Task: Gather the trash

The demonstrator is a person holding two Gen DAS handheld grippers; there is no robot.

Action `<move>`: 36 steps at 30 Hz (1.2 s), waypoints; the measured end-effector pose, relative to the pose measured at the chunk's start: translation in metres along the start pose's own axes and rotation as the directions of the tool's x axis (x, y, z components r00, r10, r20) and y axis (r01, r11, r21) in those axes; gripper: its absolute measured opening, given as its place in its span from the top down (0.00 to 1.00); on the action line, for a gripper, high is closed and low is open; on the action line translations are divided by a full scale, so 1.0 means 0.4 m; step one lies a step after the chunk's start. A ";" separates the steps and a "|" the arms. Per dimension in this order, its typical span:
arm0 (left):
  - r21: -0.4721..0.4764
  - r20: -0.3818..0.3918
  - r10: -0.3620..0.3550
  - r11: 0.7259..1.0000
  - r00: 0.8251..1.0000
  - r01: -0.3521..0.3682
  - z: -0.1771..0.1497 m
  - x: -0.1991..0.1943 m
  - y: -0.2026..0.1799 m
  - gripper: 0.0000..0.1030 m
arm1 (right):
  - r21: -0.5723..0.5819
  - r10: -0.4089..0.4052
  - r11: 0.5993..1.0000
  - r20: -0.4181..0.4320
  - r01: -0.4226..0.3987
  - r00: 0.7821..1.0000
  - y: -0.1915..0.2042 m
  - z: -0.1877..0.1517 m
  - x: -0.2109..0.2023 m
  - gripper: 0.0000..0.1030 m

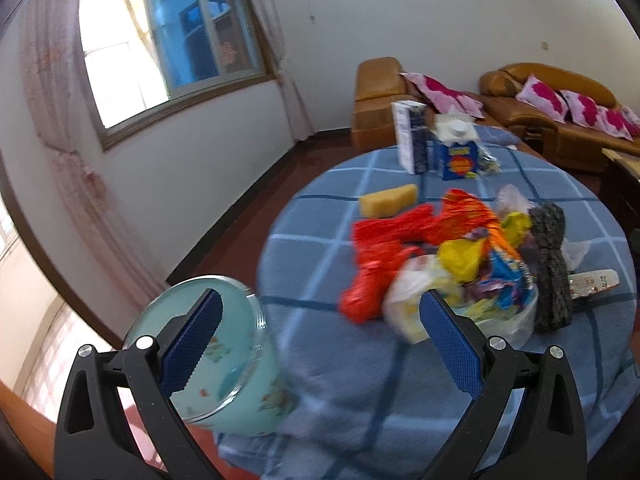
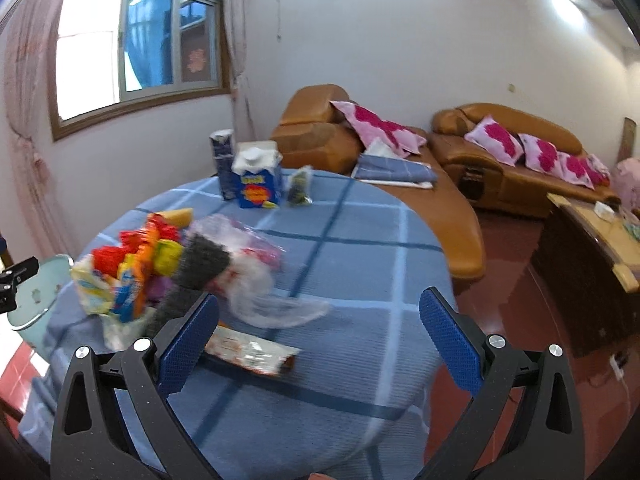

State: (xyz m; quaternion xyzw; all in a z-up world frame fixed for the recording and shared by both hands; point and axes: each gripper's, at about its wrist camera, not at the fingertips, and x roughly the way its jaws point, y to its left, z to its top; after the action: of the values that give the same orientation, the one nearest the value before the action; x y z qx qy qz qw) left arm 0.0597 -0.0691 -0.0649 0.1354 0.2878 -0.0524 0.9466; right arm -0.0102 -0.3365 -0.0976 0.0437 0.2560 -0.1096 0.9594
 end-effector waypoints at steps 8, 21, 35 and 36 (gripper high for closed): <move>0.024 -0.090 -0.082 0.996 0.993 0.084 -0.004 0.110 -0.103 0.21 | 0.048 -0.014 0.999 -0.040 0.016 0.999 -0.053 -0.033 0.045 0.05; -0.004 -0.145 -0.209 0.977 0.967 0.211 -0.030 0.107 -0.108 1.00 | 0.075 -0.006 0.997 -0.063 0.011 0.998 -0.068 -0.050 0.061 0.05; 0.048 -0.088 -0.177 0.982 0.980 0.182 -0.008 0.085 -0.073 0.45 | 0.056 0.002 0.998 -0.067 0.002 0.998 -0.050 -0.056 0.064 0.05; 0.065 -0.093 -0.186 0.979 0.978 0.193 -0.009 0.096 -0.079 0.45 | 0.056 -0.003 0.998 -0.069 0.007 0.998 -0.053 -0.057 0.063 0.05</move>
State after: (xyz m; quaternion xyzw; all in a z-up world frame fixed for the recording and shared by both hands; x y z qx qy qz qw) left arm 0.0840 -0.0992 -0.0962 0.1441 0.3378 -0.1470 0.9184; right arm -0.0047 -0.3587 -0.1307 0.0737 0.2856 -0.1177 0.9482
